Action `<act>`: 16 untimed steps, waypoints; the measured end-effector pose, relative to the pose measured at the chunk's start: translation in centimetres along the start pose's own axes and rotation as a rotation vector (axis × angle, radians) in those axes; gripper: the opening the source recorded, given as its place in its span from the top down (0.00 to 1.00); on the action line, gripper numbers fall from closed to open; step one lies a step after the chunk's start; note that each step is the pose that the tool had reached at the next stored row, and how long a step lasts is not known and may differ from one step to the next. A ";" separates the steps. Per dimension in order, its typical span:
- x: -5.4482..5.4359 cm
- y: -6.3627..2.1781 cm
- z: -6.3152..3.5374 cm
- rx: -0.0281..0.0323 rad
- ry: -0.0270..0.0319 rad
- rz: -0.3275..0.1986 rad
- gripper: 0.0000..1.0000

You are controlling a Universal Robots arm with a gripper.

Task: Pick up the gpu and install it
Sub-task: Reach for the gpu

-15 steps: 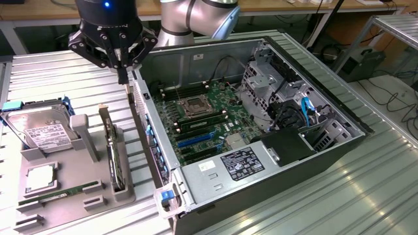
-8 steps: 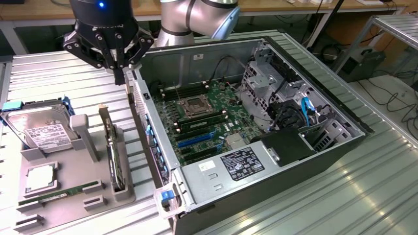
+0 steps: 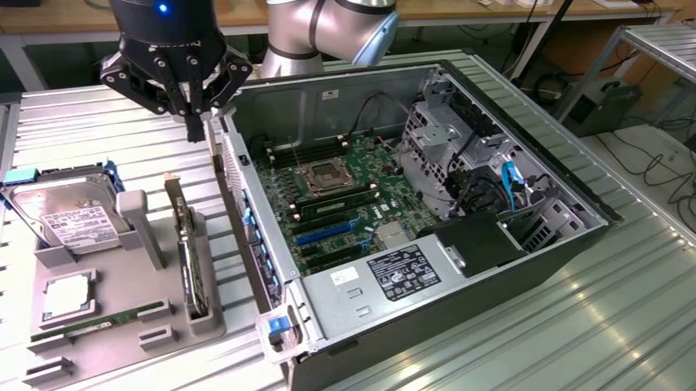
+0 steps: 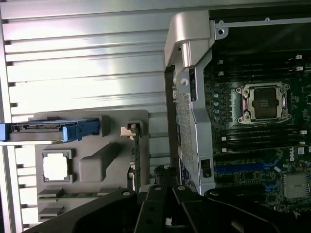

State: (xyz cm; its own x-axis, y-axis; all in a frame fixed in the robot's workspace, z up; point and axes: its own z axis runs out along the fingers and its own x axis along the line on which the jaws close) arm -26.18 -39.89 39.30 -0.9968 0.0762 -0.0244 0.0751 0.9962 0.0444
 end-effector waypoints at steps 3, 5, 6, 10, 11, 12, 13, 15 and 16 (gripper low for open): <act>0.0 -0.04 0.00 -0.0001 0.0000 0.000 0.89; 0.0 -0.10 -0.01 0.0000 0.0001 0.000 0.89; 0.0 -0.17 0.00 0.0000 -0.0001 0.000 0.89; 0.0 -0.54 0.11 0.0002 0.0001 0.000 0.89; 0.0 -0.61 0.21 0.0002 0.0000 0.000 0.89; 0.0 -0.61 0.22 0.0003 0.0000 0.000 0.89; 0.0 -0.62 0.22 0.0003 0.0000 0.000 0.89; 0.0 -0.62 0.22 0.0003 0.0000 0.000 0.89; 0.0 -0.62 0.23 0.0003 0.0000 0.000 0.89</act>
State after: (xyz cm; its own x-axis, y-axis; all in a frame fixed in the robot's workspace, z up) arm -26.24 -40.50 39.04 -0.9968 0.0762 -0.0244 0.0751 0.9962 0.0441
